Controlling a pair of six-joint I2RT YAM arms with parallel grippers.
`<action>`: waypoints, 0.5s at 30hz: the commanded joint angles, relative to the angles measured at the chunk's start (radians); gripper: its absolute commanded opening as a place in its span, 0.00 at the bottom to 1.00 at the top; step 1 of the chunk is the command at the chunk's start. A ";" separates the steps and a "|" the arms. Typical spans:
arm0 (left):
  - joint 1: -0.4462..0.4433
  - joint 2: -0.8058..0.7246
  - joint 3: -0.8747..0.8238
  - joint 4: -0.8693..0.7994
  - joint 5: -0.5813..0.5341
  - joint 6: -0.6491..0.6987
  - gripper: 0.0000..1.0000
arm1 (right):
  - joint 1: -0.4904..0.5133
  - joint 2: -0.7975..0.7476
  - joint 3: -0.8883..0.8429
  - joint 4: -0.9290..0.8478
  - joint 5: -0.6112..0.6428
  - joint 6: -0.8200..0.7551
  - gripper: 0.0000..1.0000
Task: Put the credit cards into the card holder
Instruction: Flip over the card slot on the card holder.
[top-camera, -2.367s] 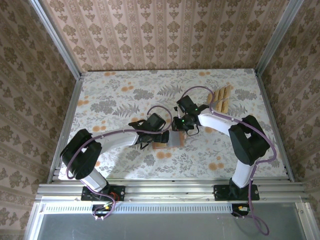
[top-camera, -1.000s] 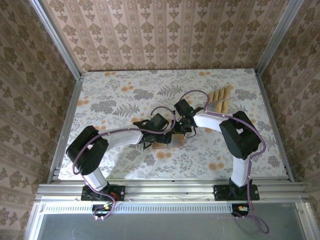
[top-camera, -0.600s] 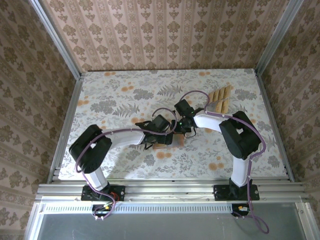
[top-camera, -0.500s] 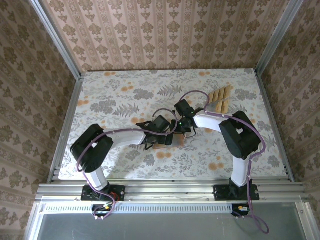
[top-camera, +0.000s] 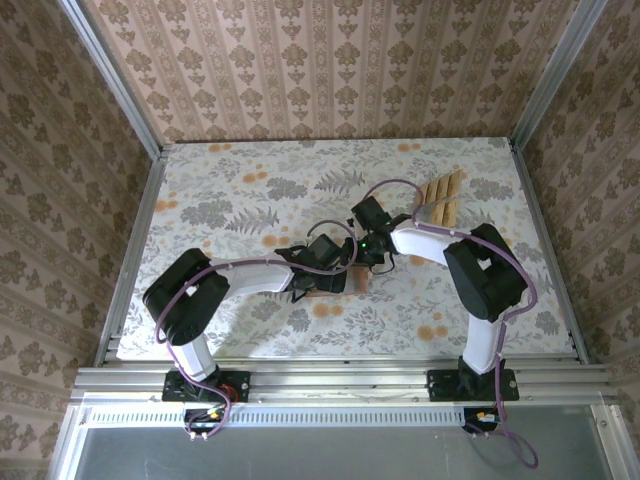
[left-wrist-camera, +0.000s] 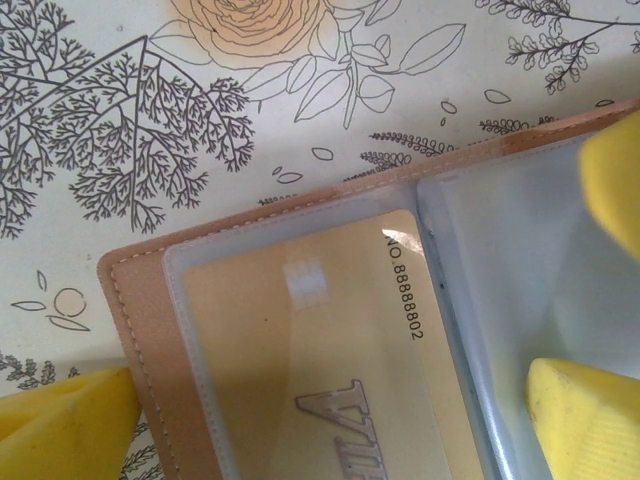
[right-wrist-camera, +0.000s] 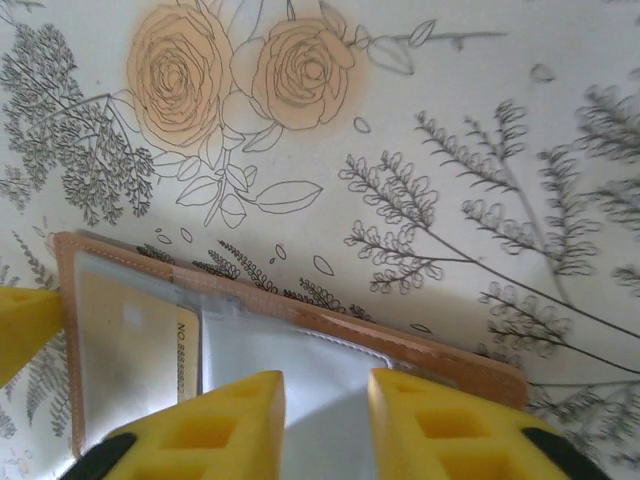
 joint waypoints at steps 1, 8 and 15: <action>-0.005 0.009 -0.027 -0.018 -0.006 -0.016 1.00 | -0.021 -0.065 -0.022 -0.033 -0.002 0.013 0.35; -0.006 0.007 -0.034 -0.012 -0.007 -0.020 1.00 | -0.026 -0.062 -0.062 0.007 -0.043 0.038 0.37; -0.007 0.005 -0.033 -0.011 -0.007 -0.022 1.00 | -0.022 -0.048 -0.106 0.055 -0.081 0.066 0.37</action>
